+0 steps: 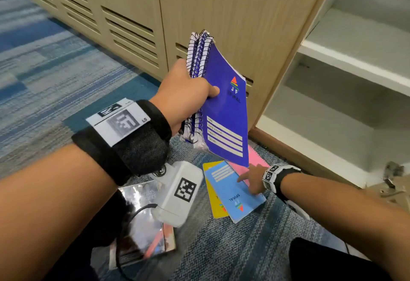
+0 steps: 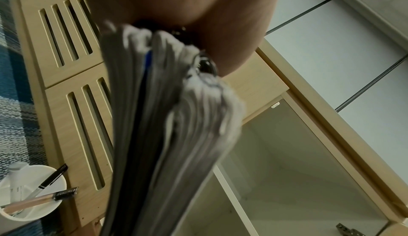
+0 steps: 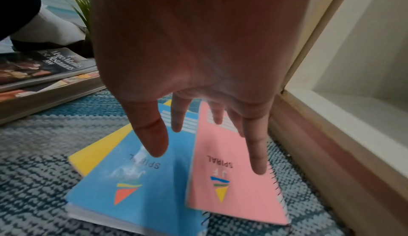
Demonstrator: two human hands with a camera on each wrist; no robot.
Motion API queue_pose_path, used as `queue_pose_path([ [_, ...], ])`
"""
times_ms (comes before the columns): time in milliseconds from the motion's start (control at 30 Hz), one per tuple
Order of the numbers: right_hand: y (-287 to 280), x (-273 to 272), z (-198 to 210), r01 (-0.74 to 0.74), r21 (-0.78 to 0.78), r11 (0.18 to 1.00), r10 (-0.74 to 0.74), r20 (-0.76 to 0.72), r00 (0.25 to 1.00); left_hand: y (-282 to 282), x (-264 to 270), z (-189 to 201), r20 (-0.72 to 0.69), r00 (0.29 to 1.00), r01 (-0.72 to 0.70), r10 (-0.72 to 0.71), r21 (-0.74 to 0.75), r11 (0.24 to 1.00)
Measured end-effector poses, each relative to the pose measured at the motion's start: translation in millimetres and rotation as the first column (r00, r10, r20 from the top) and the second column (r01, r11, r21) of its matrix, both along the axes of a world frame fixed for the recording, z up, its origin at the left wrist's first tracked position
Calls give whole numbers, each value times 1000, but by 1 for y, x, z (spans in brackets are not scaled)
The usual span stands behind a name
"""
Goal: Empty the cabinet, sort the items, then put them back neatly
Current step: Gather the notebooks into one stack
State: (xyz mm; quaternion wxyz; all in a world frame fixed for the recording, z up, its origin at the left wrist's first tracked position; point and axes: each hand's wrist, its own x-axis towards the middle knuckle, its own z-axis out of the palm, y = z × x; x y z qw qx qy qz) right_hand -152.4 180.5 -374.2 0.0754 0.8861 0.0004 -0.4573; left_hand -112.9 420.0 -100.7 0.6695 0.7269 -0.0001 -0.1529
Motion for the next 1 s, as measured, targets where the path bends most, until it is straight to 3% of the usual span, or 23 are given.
queue_pose_path([
  [167,1,2,-29,24,-2,1000,-24,-87,996,0,4,1,-23,1000,-5,5,-20,1000],
  [367,-8,-10,-32,-33,-102,994,23,-90,996,0,6,6,-55,998,-24,21,-46,999],
  [500,-20,-14,-37,-180,-50,982,178,-43,983,-1,3,8,-65,998,-28,23,-67,997],
  [600,-29,-9,-43,-303,-114,946,308,25,951,-3,2,9,-60,998,-36,32,-69,997],
  [767,-21,10,35,-350,-130,928,373,277,886,0,2,13,-51,996,-71,67,-80,994],
  [867,-38,24,69,-157,14,987,125,541,832,6,3,18,-38,996,-80,77,-85,993],
  [1000,-35,43,150,61,2,998,-49,612,789,16,5,24,-8,997,-77,77,-61,995],
])
